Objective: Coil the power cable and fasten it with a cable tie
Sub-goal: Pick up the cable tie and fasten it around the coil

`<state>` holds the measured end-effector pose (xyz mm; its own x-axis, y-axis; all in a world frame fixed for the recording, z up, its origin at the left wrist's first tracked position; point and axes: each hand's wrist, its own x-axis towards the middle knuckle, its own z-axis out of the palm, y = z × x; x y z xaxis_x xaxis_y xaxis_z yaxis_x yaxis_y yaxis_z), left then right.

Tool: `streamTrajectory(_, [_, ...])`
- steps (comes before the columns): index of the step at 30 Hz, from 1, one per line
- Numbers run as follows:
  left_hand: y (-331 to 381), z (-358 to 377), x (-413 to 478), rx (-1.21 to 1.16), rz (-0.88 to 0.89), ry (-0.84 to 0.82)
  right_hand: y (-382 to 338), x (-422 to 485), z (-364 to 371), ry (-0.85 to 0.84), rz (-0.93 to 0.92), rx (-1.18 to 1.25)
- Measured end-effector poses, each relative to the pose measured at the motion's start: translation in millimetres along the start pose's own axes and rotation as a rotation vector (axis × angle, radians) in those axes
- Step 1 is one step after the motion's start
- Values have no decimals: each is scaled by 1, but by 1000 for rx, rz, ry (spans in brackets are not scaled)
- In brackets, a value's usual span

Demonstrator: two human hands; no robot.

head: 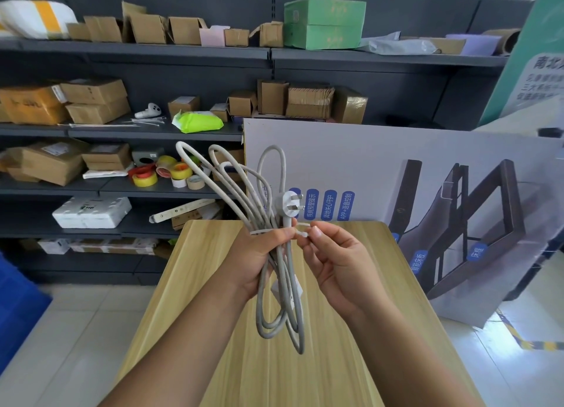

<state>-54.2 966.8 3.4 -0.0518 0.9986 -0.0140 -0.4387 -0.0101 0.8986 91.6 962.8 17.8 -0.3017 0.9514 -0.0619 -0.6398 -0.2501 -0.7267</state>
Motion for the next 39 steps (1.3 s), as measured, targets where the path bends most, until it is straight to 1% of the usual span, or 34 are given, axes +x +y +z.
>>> streamTrajectory(6, [5, 5, -4, 93, 59, 27, -1, 2, -2, 18, 33, -19])
streamTrajectory(11, [7, 6, -5, 165, 74, 70, -3, 3, -2, 33, 16, -43])
streamTrajectory(15, [6, 6, -2, 220, 120, 121, -1, 5, -3, 47, -25, -64])
streamTrajectory(18, [7, 7, -1, 292, 145, 112, 2, 2, -4, 64, -48, -181])
streamTrajectory(20, [5, 6, 0, 334, 140, 147, 5, -1, -2, 66, -84, -319])
streamTrajectory(22, [3, 5, 2, 357, 123, 203, 7, -3, -1, 49, -175, -526])
streamTrajectory(24, [3, 5, 4, 320, 98, 218, 8, -1, -1, 33, -293, -808])
streamTrajectory(26, [3, 6, 3, 304, 87, 221, 12, 3, -5, 106, -427, -1044])
streamTrajectory(28, [1, 9, 3, 324, 86, 224, 16, 9, -10, 208, -608, -1179])
streamTrajectory(30, [0, 12, 3, 333, 81, 231, 19, 15, -14, 254, -791, -1274])
streamTrajectory(32, [-1, 12, 4, 331, 69, 242, 21, 19, -17, 248, -914, -1328])
streamTrajectory(35, [-3, 10, 6, 324, 55, 261, 22, 21, -21, 212, -1000, -1384])
streamTrajectory(39, [-8, 11, 9, 274, 42, 267, 26, 23, -22, 233, -1127, -1377])
